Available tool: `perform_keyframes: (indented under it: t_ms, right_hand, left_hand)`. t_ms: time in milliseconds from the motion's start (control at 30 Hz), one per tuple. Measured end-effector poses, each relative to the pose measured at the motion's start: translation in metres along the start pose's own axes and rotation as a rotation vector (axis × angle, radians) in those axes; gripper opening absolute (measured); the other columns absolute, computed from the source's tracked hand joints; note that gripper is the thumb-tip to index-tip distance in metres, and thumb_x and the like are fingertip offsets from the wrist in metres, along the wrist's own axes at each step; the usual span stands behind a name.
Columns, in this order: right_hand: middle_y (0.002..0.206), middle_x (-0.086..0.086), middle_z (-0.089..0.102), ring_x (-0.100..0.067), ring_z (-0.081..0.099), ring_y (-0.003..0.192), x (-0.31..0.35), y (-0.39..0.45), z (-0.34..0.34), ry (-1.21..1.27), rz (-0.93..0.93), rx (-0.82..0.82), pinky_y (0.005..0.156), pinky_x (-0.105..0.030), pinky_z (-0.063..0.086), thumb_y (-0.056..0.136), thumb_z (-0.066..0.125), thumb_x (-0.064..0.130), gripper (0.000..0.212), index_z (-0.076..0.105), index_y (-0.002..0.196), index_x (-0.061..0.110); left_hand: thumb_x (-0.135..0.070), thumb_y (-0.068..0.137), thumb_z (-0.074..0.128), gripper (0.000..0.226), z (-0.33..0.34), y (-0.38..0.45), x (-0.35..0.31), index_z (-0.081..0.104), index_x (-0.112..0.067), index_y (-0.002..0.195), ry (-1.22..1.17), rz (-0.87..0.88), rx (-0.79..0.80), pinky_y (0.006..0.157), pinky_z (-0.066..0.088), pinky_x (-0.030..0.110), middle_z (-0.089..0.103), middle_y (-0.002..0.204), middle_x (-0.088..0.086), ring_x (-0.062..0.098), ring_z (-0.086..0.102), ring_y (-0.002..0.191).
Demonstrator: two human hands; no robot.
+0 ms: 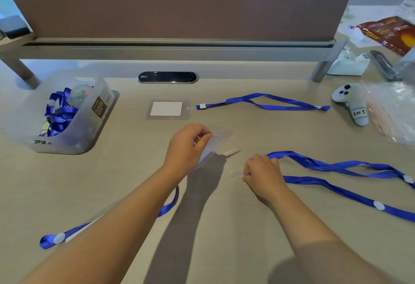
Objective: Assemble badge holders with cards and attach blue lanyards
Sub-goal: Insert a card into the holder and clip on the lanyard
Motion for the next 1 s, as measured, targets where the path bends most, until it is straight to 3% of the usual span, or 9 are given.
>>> perform_keyframes:
  t_ms: [133, 233, 333, 433, 533, 600, 667, 800, 1000]
  right_hand:
    - [0.095, -0.001, 0.062, -0.023, 0.049, 0.1, 0.003, -0.005, -0.003, 0.082, -0.011, -0.023, 0.083, -0.033, 0.033, 0.089, 0.047, 0.022, 0.016, 0.046, 0.073, 0.022]
    - [0.094, 0.0, 0.06, -0.028, 0.05, 0.102, -0.001, -0.006, -0.007, 0.21, 0.058, -0.003, 0.085, -0.037, 0.041, 0.084, 0.051, 0.023, 0.026, 0.039, 0.061, 0.029]
    - [0.102, 0.001, 0.059, -0.027, 0.047, 0.106, -0.004, -0.011, -0.009, 0.229, 0.085, 0.029, 0.09, -0.038, 0.042, 0.082, 0.058, 0.024, 0.007, 0.052, 0.085, 0.026]
    - [0.114, -0.002, 0.059, -0.024, 0.048, 0.11, -0.004, -0.017, -0.001, 0.136, 0.067, 0.057, 0.092, -0.034, 0.036, 0.083, 0.06, 0.027, 0.025, 0.055, 0.105, 0.017]
    - [0.116, -0.005, 0.059, -0.024, 0.049, 0.111, -0.003, -0.02, 0.003, 0.106, 0.085, 0.063, 0.093, -0.033, 0.035, 0.086, 0.056, 0.024, 0.025, 0.056, 0.109, 0.014]
    - [0.111, -0.007, 0.063, -0.025, 0.052, 0.108, -0.001, -0.02, 0.005, 0.146, 0.098, 0.078, 0.091, -0.034, 0.037, 0.085, 0.056, 0.021, 0.016, 0.06, 0.099, 0.015]
    - [0.096, -0.007, 0.064, -0.024, 0.056, 0.094, 0.0, -0.022, 0.007, 0.294, 0.129, 0.088, 0.086, -0.035, 0.042, 0.082, 0.058, 0.017, 0.001, 0.058, 0.083, 0.016]
    - [0.064, 0.005, 0.053, -0.014, 0.053, 0.061, 0.007, -0.027, 0.002, 0.849, 0.218, 0.09, 0.075, -0.037, 0.049, 0.078, 0.063, 0.014, 0.02, 0.053, 0.062, 0.021]
    - [0.064, -0.006, 0.057, -0.012, 0.052, 0.05, 0.028, -0.028, -0.043, 1.193, 0.146, 0.079, 0.058, -0.027, 0.043, 0.085, 0.053, 0.002, 0.016, 0.058, 0.074, 0.012]
  left_hand:
    - [-0.012, 0.088, 0.05, 0.018, -0.003, -0.004, -0.005, 0.063, -0.005, 0.099, 0.01, -0.001, 0.009, 0.08, 0.044, 0.033, 0.064, 0.102, 0.014, 0.016, 0.05, 0.085]
    - [-0.011, 0.087, 0.05, 0.017, -0.005, -0.007, -0.006, 0.064, -0.005, 0.096, 0.012, -0.001, 0.012, 0.078, 0.043, 0.033, 0.065, 0.099, 0.014, 0.018, 0.051, 0.083]
    - [-0.012, 0.087, 0.051, 0.017, -0.004, -0.009, -0.005, 0.064, -0.006, 0.095, 0.026, -0.004, 0.028, 0.078, 0.044, 0.034, 0.065, 0.098, 0.014, 0.02, 0.053, 0.084]
    - [-0.012, 0.087, 0.05, 0.017, -0.003, -0.012, -0.002, 0.064, -0.006, 0.096, 0.029, -0.004, 0.034, 0.077, 0.043, 0.032, 0.065, 0.098, 0.013, 0.019, 0.052, 0.083]
    - [-0.011, 0.087, 0.05, 0.017, -0.001, -0.015, -0.001, 0.064, -0.005, 0.095, 0.023, 0.003, 0.02, 0.075, 0.041, 0.031, 0.065, 0.096, 0.012, 0.019, 0.051, 0.081]
    - [-0.01, 0.087, 0.05, 0.017, -0.001, -0.016, -0.001, 0.064, -0.004, 0.095, 0.014, 0.01, 0.01, 0.069, 0.04, 0.025, 0.064, 0.093, 0.009, 0.018, 0.05, 0.08]
    - [-0.01, 0.087, 0.05, 0.016, -0.002, -0.017, 0.0, 0.064, -0.005, 0.094, 0.003, 0.013, 0.001, 0.063, 0.037, 0.018, 0.06, 0.088, 0.004, 0.017, 0.049, 0.079]
    - [-0.01, 0.088, 0.049, 0.018, -0.004, -0.019, 0.001, 0.064, -0.005, 0.096, -0.016, -0.001, 0.001, 0.064, 0.035, 0.012, 0.057, 0.087, 0.001, 0.017, 0.049, 0.081]
    - [-0.008, 0.087, 0.051, 0.017, -0.014, -0.015, -0.007, 0.064, -0.006, 0.098, -0.097, -0.011, -0.069, 0.064, 0.037, 0.007, 0.058, 0.087, 0.0, 0.016, 0.051, 0.08]
Point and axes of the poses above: each hand's wrist, its own y-axis towards the middle knuckle, its own z-axis out of the palm, x = y × z, the point moved 3 cm from there along y, towards the middle knuckle
